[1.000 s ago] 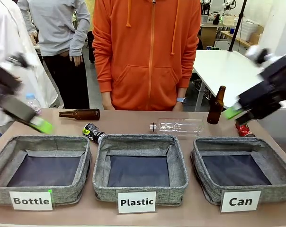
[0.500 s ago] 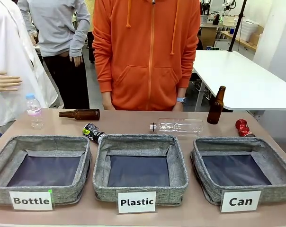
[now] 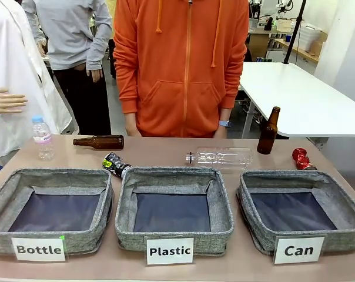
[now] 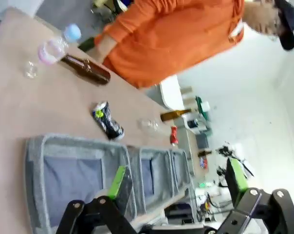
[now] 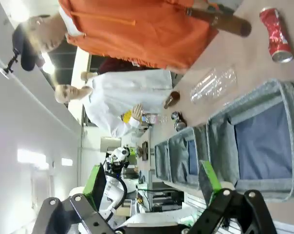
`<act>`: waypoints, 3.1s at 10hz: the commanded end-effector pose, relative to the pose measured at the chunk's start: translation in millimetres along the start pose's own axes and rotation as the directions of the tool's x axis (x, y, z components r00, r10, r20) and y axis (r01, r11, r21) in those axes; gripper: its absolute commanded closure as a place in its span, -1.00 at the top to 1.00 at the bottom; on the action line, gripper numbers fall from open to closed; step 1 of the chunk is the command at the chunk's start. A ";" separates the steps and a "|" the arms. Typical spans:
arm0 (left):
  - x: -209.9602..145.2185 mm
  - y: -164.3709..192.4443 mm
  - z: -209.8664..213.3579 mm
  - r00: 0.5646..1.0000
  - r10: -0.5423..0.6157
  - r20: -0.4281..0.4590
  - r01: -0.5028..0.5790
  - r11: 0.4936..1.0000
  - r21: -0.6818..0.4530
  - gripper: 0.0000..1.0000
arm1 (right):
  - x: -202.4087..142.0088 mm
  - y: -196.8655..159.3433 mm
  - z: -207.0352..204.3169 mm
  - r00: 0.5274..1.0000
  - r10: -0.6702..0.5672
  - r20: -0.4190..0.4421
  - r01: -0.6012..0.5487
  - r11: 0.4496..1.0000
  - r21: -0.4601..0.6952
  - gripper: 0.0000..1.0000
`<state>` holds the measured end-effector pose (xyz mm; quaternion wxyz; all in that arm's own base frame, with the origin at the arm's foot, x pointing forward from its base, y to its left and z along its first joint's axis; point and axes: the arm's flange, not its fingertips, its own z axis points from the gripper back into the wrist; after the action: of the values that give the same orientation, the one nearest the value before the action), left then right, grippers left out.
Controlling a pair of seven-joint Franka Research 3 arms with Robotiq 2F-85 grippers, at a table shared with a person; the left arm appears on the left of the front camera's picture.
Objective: Sort the can waste into the basket.
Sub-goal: Pick up the can waste from the table and place it in the right Fabric basket.
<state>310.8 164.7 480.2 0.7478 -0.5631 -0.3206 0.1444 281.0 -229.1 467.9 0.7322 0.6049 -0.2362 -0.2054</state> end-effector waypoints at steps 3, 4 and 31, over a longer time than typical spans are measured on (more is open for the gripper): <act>-7.9 11.8 14.3 0.999 0.005 -0.034 -0.006 1.000 -0.029 1.00 | -5.6 2.9 2.1 0.999 0.006 -0.034 -0.007 1.000 -0.015 1.00; -7.9 11.8 14.3 0.999 0.005 -0.034 -0.006 1.000 -0.029 1.00 | -5.6 2.9 2.1 0.999 0.006 -0.034 -0.007 1.000 -0.015 1.00; -4.4 -92.0 -79.1 0.667 -0.399 -0.629 0.522 0.853 0.012 1.00 | -5.6 2.9 2.1 0.999 0.006 -0.034 -0.007 1.000 -0.015 1.00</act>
<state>345.7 76.6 557.9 0.8838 -0.3868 -0.1731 -0.1981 275.5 -224.7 468.7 0.7399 0.6024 -0.2185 -0.2047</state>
